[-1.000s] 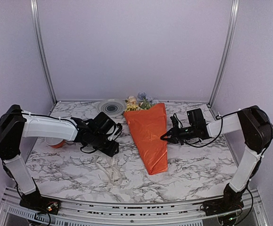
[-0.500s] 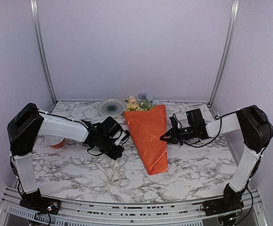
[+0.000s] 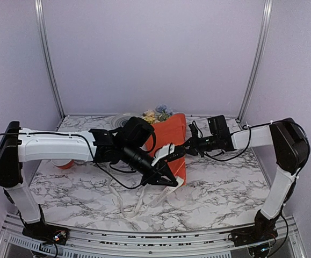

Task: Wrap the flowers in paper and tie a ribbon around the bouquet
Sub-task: Place the ribbon at the center of the board.

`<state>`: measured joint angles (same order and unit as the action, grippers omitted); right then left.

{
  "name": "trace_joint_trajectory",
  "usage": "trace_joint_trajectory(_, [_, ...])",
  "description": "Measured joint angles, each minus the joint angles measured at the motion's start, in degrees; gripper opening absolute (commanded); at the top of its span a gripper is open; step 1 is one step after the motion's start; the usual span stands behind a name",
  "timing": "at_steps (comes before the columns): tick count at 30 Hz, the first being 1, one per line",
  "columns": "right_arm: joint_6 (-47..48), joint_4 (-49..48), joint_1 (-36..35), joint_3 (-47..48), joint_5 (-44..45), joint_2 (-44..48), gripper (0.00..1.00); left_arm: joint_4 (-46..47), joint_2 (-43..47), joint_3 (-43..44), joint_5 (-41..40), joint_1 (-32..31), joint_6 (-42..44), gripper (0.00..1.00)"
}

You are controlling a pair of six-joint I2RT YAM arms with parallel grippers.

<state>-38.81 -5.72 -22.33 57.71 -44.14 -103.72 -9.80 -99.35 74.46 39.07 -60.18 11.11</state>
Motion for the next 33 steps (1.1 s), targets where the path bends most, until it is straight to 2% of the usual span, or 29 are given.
trace_joint_trajectory(5, [-0.3,0.6,-0.9,3.2,0.6,0.0,0.00,-2.8,-8.3,9.7,3.9,-2.3,6.4,0.00])
trace_joint_trajectory(12, [-0.1,2.4,-1.0,6.3,1.2,-0.1,0.00,-13.2,-20.7,22.0,2.8,-5.5,15.5,0.00])
trace_joint_trajectory(17, [-0.1,3.0,-1.2,7.1,1.2,-0.9,0.00,-18.9,-22.5,23.8,0.4,-7.3,21.0,0.00])
trace_joint_trajectory(25, [0.1,3.8,-2.2,7.1,1.7,-1.1,0.00,-14.1,-25.9,25.6,-12.8,-7.5,21.4,0.00])
trace_joint_trajectory(29, [1.9,5.7,-2.3,7.1,1.7,-1.1,0.00,-7.8,-25.8,25.4,-19.3,-7.2,21.4,0.00])
trace_joint_trajectory(30, [2.5,6.4,-2.3,7.1,1.7,-1.1,0.00,-5.3,-25.8,25.0,-22.5,-7.0,21.3,0.02])
trace_joint_trajectory(31, [3.1,7.1,-2.3,7.1,1.9,-1.1,0.00,-2.4,-25.6,24.3,-25.2,-6.9,21.3,0.08])
trace_joint_trajectory(33, [4.2,8.2,-2.3,7.1,1.9,-1.1,0.00,3.5,-25.0,21.8,-29.5,-6.6,21.1,0.28])
